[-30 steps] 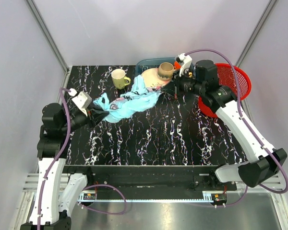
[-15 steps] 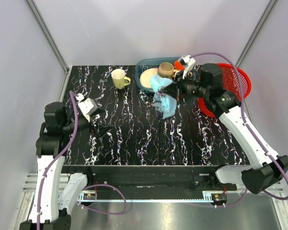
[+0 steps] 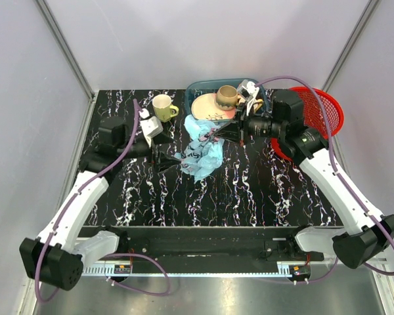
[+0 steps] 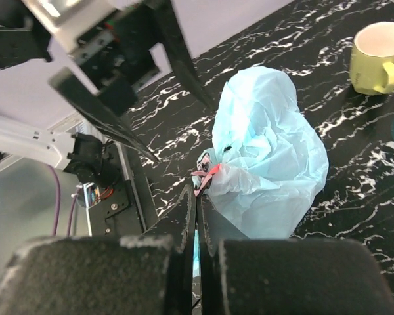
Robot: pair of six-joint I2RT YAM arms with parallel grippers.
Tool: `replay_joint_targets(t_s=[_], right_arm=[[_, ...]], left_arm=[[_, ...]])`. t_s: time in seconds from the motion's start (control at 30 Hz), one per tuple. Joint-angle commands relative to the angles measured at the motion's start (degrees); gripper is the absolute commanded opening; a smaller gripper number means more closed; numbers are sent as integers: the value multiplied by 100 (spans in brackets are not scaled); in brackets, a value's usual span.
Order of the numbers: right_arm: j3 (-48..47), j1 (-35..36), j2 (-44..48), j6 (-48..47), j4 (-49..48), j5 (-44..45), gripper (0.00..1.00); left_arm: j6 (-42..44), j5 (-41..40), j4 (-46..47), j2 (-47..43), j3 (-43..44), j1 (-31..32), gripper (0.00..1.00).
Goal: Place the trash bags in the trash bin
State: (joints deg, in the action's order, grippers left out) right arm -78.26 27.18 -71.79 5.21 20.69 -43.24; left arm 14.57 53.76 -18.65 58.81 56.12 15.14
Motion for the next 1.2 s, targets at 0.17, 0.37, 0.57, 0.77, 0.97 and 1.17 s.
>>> replay_joint_targets(t_s=[0.17,0.37,0.57,0.77,0.97,1.17], right_arm=[[-348,279,192,-231,-311,-334,0],[-515,271,192,-319,-390,166,0],[-805,95,-405,303,-443,1369,49],[-937,-72,-863,96,495,1802,97],[160,-72,-548,329,858,1742,98],[1391,-46,-397,990,594,1168,95]], left_arm=[[-279,154,1328,438,-294,921,77],[-963,-242,1662,545,-259,930,0],[-3396,-637,2752,-62,-777,588,0],[-4428,-1058,2764,25,-1059,315,0],[-4971,-1403,2637,465,-1225,297,0],[-3109,-1859,754,466,-770,279,39]])
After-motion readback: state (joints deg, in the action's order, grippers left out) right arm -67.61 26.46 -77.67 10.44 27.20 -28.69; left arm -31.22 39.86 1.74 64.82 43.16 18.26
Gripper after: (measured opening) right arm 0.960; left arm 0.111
